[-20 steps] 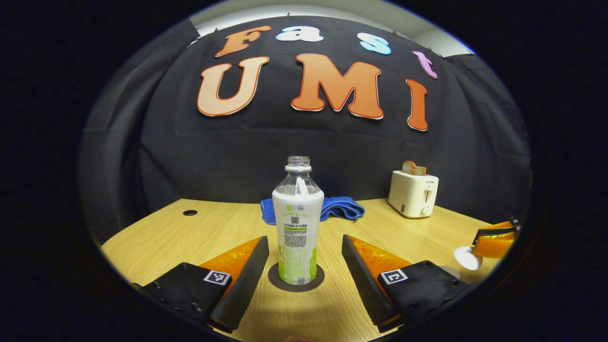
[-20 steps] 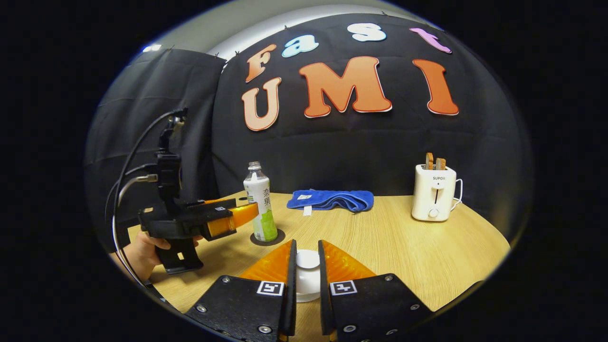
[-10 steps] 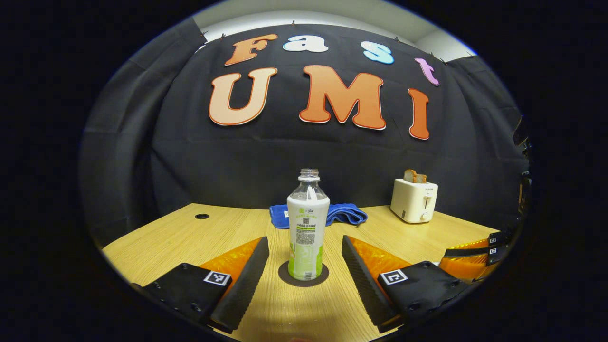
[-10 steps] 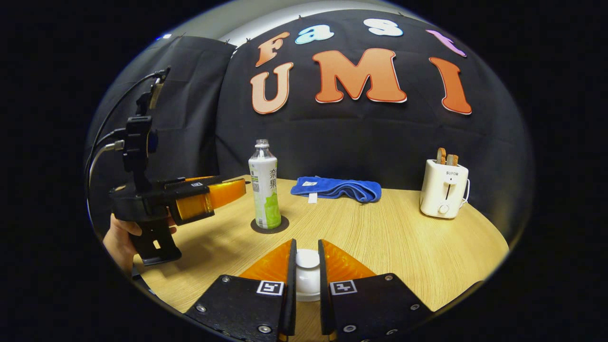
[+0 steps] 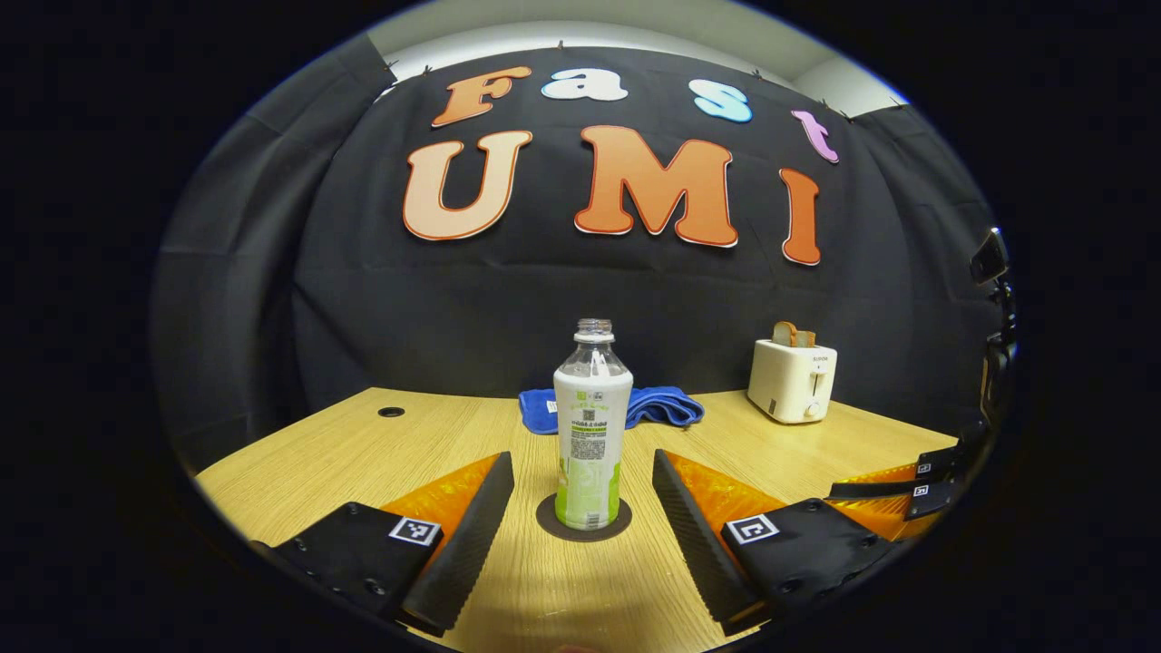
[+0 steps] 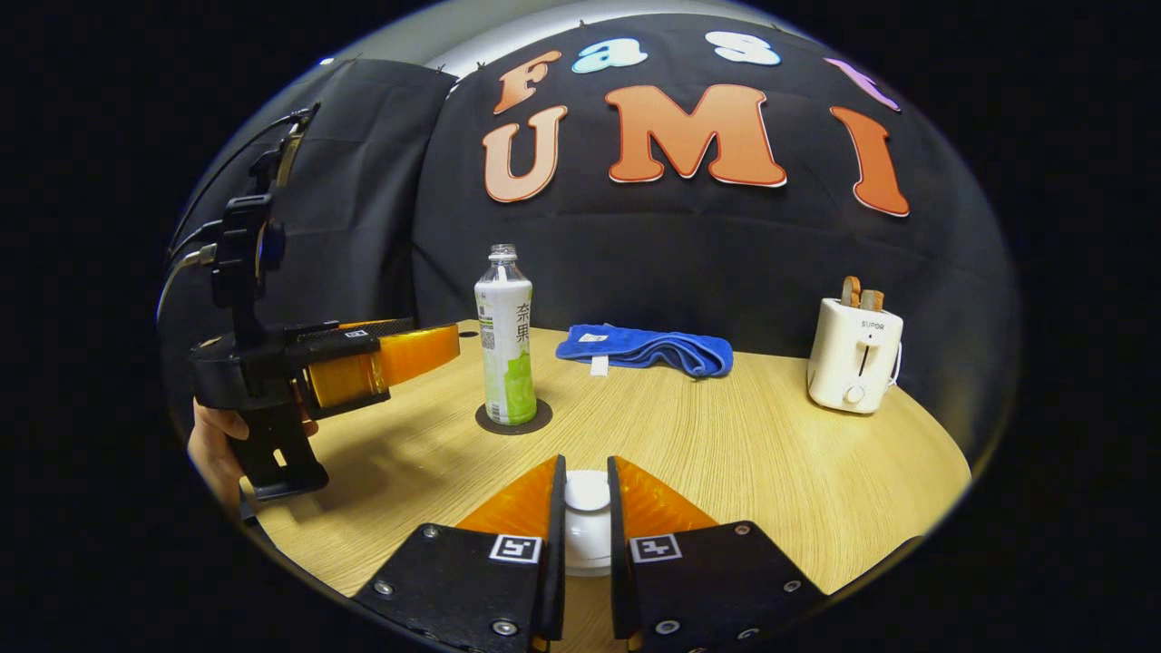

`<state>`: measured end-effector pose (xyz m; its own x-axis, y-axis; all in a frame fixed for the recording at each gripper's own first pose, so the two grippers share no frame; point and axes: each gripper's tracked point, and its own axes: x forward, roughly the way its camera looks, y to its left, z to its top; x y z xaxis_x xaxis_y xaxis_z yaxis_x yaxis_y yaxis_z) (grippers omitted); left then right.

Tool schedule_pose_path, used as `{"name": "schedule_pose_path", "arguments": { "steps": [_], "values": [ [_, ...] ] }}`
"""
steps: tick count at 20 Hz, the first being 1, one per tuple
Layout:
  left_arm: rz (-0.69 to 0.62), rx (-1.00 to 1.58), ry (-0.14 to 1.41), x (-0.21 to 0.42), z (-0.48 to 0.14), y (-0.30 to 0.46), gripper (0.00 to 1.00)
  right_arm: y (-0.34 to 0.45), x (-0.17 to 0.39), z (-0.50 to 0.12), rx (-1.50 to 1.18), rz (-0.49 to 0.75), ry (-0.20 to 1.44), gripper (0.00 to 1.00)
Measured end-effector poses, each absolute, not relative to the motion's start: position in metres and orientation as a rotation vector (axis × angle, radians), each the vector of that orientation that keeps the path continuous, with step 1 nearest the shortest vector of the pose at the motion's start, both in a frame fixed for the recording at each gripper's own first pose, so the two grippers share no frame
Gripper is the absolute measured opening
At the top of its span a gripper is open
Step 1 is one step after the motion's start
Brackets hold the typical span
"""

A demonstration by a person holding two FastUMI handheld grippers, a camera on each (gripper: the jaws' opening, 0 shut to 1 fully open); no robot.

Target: Open the teacup lid with one hand, grasp the water bottle and pour water into the teacup with the other hand; after pouring, place the water bottle on the coaster and then close the teacup lid.

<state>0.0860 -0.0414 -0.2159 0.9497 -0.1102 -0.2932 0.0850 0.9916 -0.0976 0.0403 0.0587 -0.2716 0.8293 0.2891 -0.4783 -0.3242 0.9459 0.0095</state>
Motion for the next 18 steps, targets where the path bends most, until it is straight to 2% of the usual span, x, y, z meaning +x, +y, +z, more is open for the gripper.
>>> {"name": "schedule_pose_path", "arguments": {
  "steps": [6,7,11,14,17,18],
  "values": [
    [-0.099,-0.074,0.294,0.084,-0.212,-0.044,0.98,0.058,0.039,-0.268,-0.079,0.321,0.484,0.24],
    [-0.099,-0.067,0.290,0.083,-0.209,-0.044,0.98,0.059,0.040,-0.263,-0.075,0.319,0.471,0.29],
    [-0.094,-0.048,0.255,0.079,-0.193,-0.041,0.96,0.057,0.042,-0.236,-0.049,0.315,0.412,0.40],
    [-0.087,-0.056,0.247,0.074,-0.181,-0.038,0.98,0.052,0.042,-0.209,-0.042,0.293,0.360,0.56],
    [-0.069,-0.062,0.212,0.068,-0.155,-0.027,0.96,0.046,0.042,-0.172,-0.021,0.270,0.290,0.67],
    [-0.058,-0.054,0.200,0.065,-0.148,-0.022,0.98,0.043,0.041,-0.160,-0.015,0.262,0.268,0.72]
  ]
}}
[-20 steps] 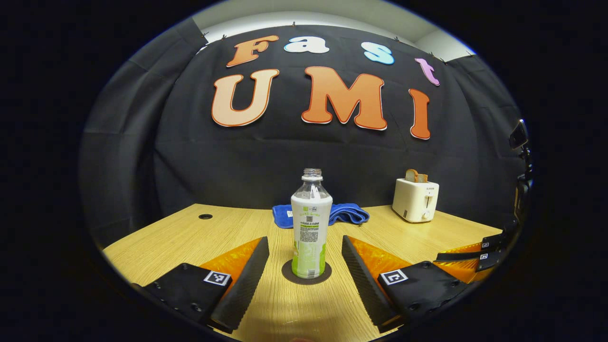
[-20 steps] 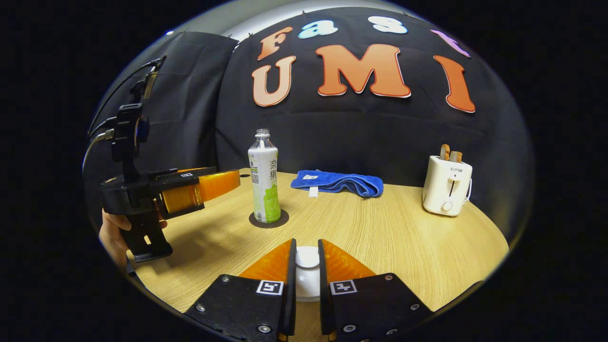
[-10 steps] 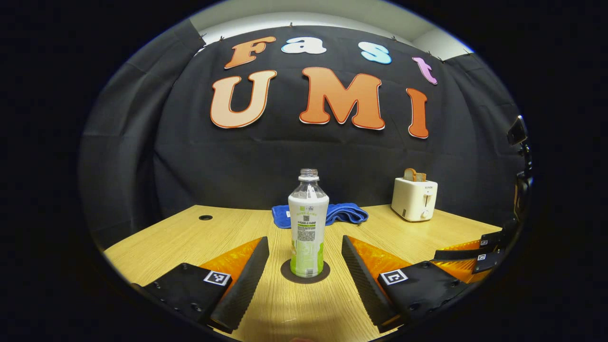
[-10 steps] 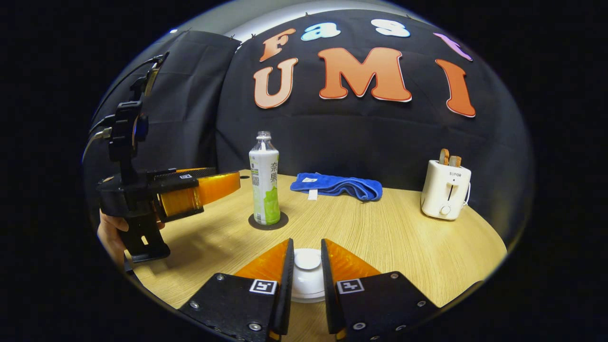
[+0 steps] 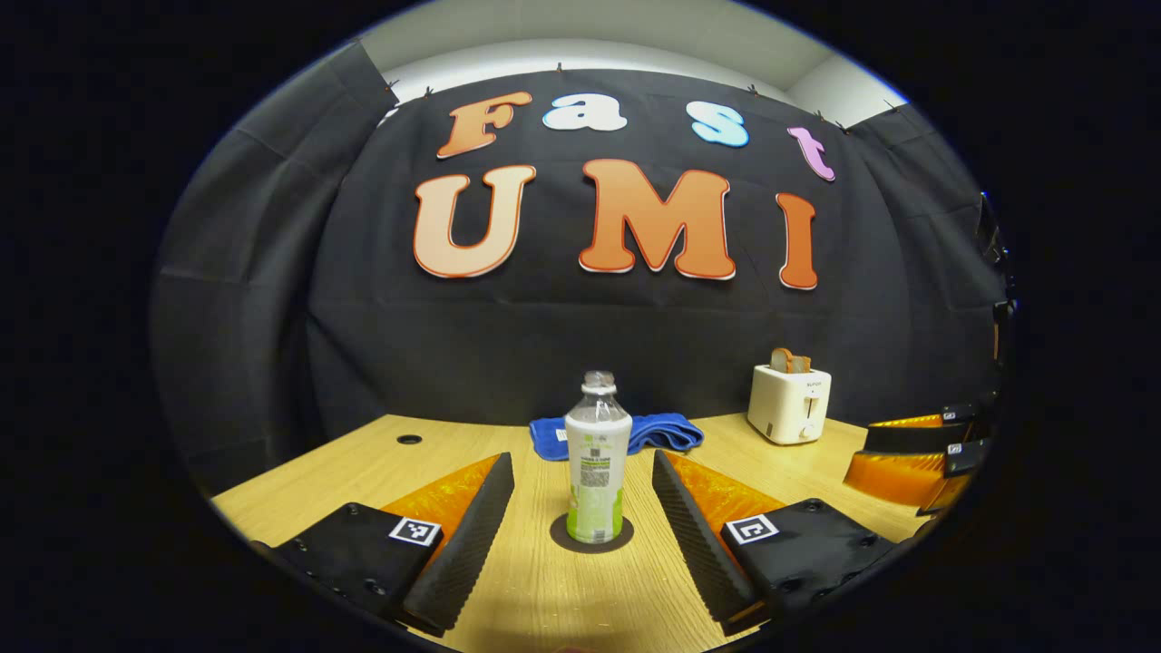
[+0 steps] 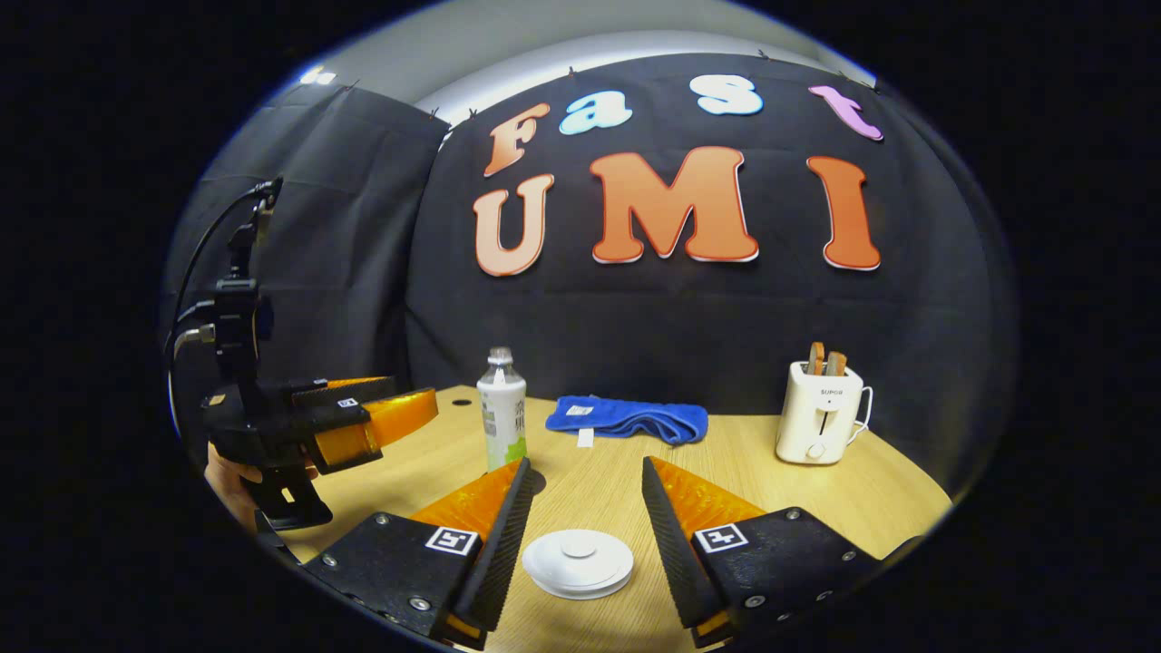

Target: Open the teacup lid with one hand, grasp the water bottle and pour water into the teacup with the other hand; after pouring, place the water bottle on the coaster and then close the teacup lid.

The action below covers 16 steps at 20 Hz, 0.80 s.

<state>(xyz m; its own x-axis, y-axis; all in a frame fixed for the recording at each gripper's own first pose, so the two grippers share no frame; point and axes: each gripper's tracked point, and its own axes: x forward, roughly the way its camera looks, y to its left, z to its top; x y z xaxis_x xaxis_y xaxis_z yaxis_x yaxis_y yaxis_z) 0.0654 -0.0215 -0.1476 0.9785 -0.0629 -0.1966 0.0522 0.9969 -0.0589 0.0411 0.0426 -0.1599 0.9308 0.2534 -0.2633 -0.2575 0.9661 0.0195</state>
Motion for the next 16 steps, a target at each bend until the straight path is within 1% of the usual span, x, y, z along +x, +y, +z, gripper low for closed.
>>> {"name": "schedule_pose_path", "arguments": {
  "steps": [2,3,4,5,6,9,10,11,13,14,15,16],
  "values": [
    [-0.036,-0.042,0.201,0.059,-0.139,-0.012,0.98,0.035,0.039,-0.139,-0.017,0.243,0.232,0.76],
    [-0.030,-0.046,0.221,0.055,-0.138,-0.009,0.98,0.031,0.036,-0.133,-0.022,0.234,0.229,0.77],
    [-0.023,-0.055,0.236,0.051,-0.136,-0.007,0.96,0.028,0.034,-0.127,-0.027,0.228,0.233,0.77],
    [-0.020,-0.061,0.244,0.048,-0.132,-0.003,0.98,0.027,0.031,-0.118,-0.031,0.223,0.228,0.78],
    [-0.015,-0.059,0.242,0.046,-0.126,0.002,0.98,0.026,0.029,-0.107,-0.035,0.216,0.209,0.80],
    [0.012,-0.034,0.217,0.036,-0.112,0.016,0.98,0.026,0.026,-0.080,-0.049,0.196,0.156,0.80],
    [0.021,-0.019,0.202,0.032,-0.104,0.020,0.98,0.027,0.024,-0.074,-0.056,0.191,0.148,0.75],
    [0.028,0.000,0.183,0.028,-0.093,0.023,0.98,0.029,0.023,-0.069,-0.061,0.187,0.145,0.80],
    [0.026,0.030,0.150,0.019,-0.077,0.021,0.96,0.035,0.019,-0.061,-0.064,0.192,0.132,0.80],
    [0.028,0.042,0.136,0.014,-0.069,0.021,0.98,0.040,0.016,-0.055,-0.064,0.198,0.121,0.80],
    [0.031,0.055,0.121,0.010,-0.063,0.020,0.96,0.043,0.015,-0.051,-0.066,0.201,0.112,0.80],
    [0.038,0.064,0.106,0.008,-0.056,0.020,0.96,0.047,0.013,-0.048,-0.069,0.202,0.100,0.80]
  ]
}}
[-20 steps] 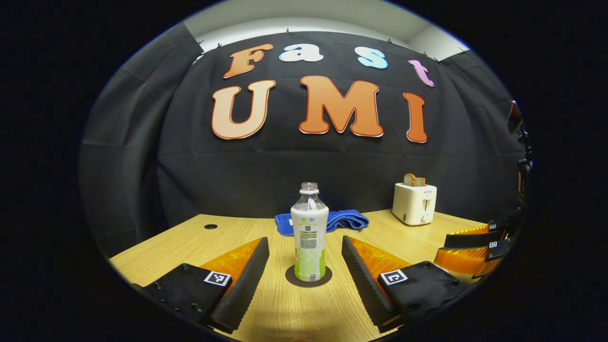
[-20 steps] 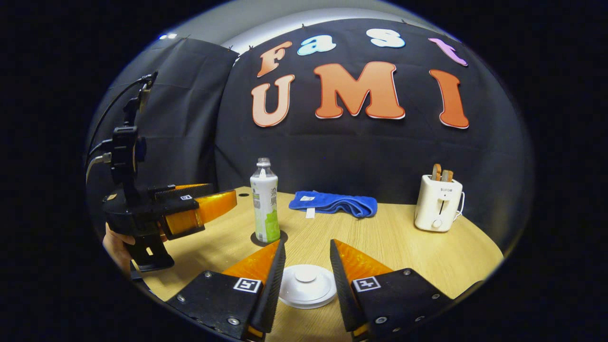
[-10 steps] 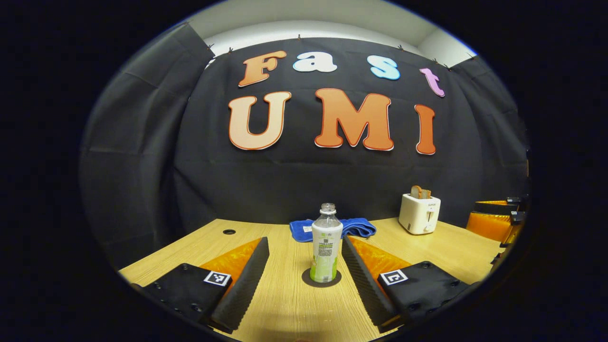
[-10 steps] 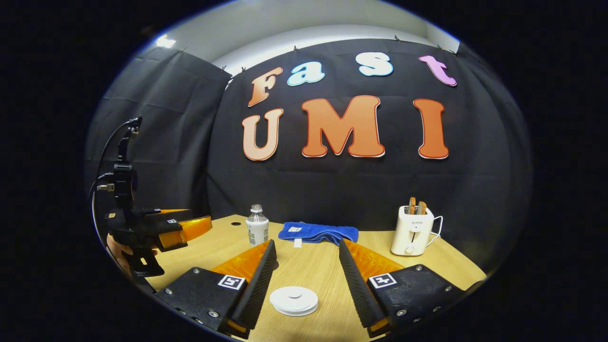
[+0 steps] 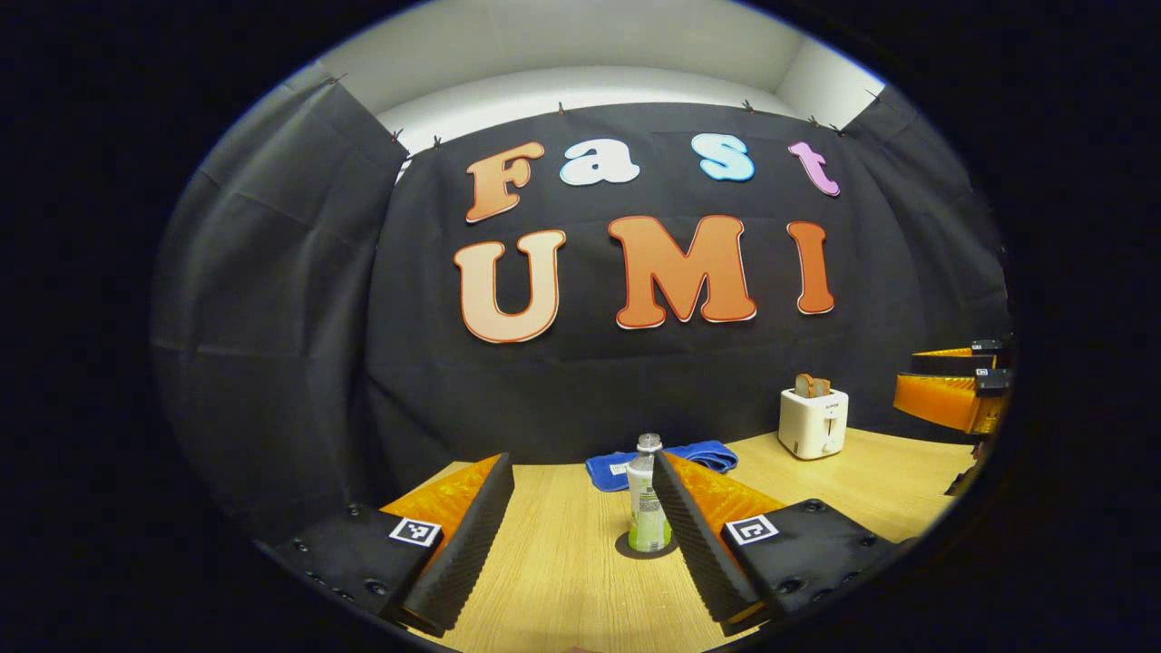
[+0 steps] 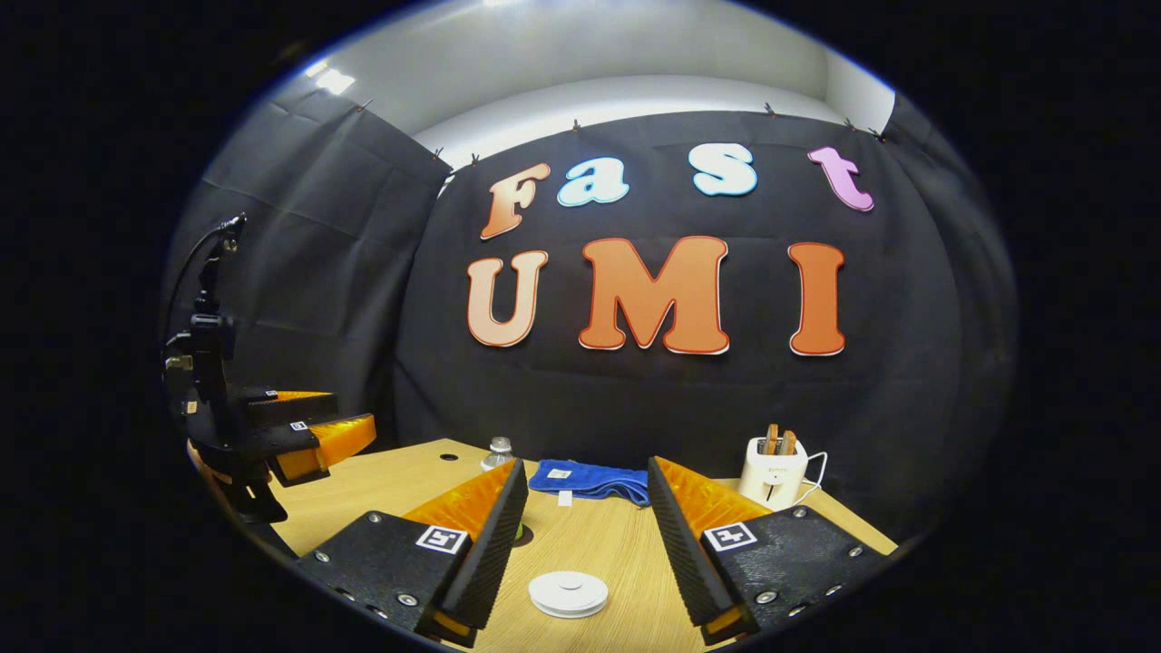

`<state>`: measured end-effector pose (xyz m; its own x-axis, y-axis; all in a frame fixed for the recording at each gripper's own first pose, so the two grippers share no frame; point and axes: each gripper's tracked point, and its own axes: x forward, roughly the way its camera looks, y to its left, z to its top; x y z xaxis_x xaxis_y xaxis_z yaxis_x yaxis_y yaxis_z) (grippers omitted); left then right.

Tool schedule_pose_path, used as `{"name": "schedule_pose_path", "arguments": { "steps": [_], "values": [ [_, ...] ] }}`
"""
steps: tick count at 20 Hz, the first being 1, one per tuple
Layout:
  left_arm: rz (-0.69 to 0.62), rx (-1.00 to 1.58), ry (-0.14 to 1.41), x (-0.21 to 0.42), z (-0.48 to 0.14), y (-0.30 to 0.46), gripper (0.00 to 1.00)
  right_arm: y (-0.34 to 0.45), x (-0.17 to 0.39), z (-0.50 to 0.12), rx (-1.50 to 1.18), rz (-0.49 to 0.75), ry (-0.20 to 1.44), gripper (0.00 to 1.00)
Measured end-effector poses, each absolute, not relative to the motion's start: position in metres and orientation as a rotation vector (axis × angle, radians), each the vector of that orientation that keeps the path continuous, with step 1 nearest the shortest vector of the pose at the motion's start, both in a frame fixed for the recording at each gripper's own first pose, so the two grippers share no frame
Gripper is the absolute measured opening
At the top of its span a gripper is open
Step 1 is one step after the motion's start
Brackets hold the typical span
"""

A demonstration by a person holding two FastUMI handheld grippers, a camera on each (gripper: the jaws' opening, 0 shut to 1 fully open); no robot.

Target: Open the teacup lid with one hand, grasp the water bottle and pour water into the teacup with the other hand; after pouring, place the water bottle on the coaster and then close the teacup lid.

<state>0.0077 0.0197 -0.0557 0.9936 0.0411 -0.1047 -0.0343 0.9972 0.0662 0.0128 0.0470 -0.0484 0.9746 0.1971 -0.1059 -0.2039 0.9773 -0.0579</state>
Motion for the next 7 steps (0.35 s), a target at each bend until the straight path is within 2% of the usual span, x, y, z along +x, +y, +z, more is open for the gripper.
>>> {"name": "schedule_pose_path", "arguments": {
  "steps": [6,7],
  "values": [
    [0.043,0.111,0.050,-0.009,-0.046,0.012,0.99,0.054,0.016,-0.057,-0.148,0.152,0.065,0.81],
    [0.049,0.113,0.043,-0.010,-0.043,0.013,0.96,0.058,0.016,-0.056,-0.143,0.156,0.061,0.81]
  ]
}}
